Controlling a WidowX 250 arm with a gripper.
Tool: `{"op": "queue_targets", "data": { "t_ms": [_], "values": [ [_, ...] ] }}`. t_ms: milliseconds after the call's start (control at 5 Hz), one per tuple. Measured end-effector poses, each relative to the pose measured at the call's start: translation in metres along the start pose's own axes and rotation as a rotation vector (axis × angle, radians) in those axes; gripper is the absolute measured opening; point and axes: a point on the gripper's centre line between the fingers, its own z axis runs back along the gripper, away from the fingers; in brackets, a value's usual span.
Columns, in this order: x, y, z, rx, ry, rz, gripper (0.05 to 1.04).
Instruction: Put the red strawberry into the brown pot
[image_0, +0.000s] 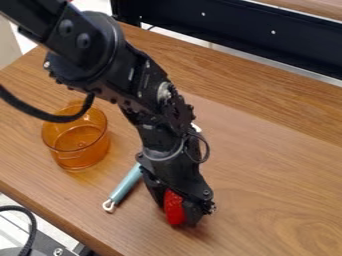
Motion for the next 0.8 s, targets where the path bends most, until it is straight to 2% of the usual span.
{"op": "queue_targets", "data": {
  "t_ms": [200,400,600,800],
  "values": [
    [0.004,0.006,0.019,-0.020,-0.005,0.007,0.765],
    [0.008,0.016,0.039,-0.020,-0.046,0.008,0.765],
    [0.018,0.048,0.067,-0.009,-0.102,0.056,0.765],
    [0.020,0.094,0.084,0.051,-0.103,0.102,0.765]
  ]
}}
